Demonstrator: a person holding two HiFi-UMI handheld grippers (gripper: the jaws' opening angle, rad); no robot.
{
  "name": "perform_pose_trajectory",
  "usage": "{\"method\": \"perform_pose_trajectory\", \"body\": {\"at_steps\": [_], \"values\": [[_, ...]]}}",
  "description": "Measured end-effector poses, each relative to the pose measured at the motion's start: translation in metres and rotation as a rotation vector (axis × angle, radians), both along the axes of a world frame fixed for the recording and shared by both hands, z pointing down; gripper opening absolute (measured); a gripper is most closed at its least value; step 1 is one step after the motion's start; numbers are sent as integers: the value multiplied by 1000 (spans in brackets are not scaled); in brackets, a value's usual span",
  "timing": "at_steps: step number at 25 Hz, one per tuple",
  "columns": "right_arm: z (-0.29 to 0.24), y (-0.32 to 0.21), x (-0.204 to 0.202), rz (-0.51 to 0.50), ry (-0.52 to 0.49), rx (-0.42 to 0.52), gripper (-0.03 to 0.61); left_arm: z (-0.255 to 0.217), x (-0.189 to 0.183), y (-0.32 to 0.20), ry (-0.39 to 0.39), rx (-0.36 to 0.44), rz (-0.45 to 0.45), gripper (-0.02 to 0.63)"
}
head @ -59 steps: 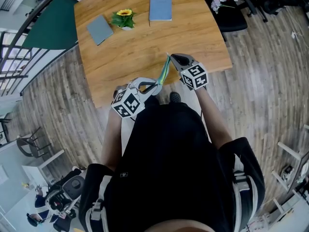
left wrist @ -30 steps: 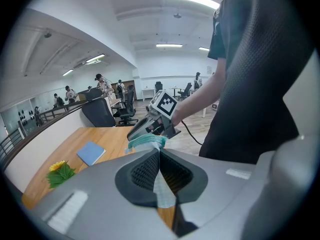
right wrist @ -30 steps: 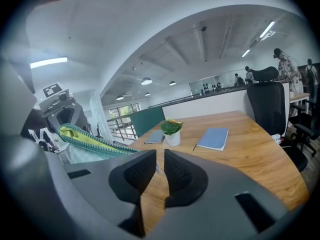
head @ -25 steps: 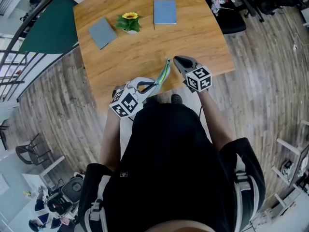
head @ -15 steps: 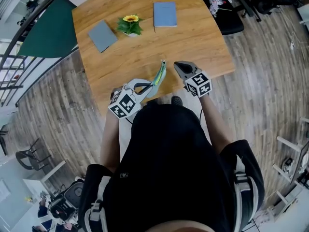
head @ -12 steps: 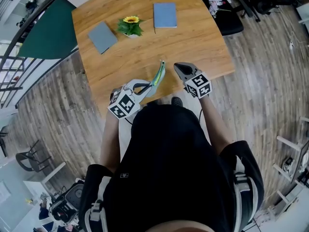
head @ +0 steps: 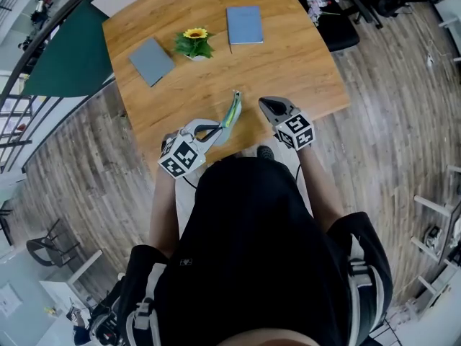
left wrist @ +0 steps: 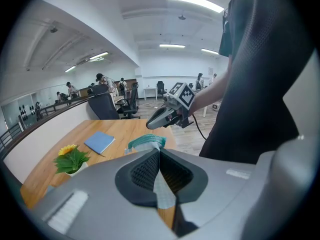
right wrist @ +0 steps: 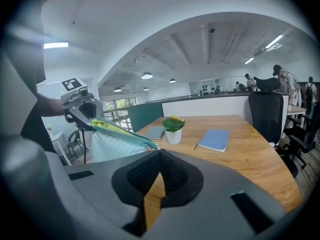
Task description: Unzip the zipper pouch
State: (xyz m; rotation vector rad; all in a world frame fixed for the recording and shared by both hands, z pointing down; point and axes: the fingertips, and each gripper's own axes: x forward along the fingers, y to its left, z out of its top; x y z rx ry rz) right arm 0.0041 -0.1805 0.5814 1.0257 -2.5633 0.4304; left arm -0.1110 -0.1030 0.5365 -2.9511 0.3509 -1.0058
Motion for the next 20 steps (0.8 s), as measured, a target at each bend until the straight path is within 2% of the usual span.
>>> {"method": "perform_pose_trajectory", "body": {"at_steps": [20], "values": [[14,9,-28,78,26,-36,2,20,-48,-11,11,-29,31,6]]}}
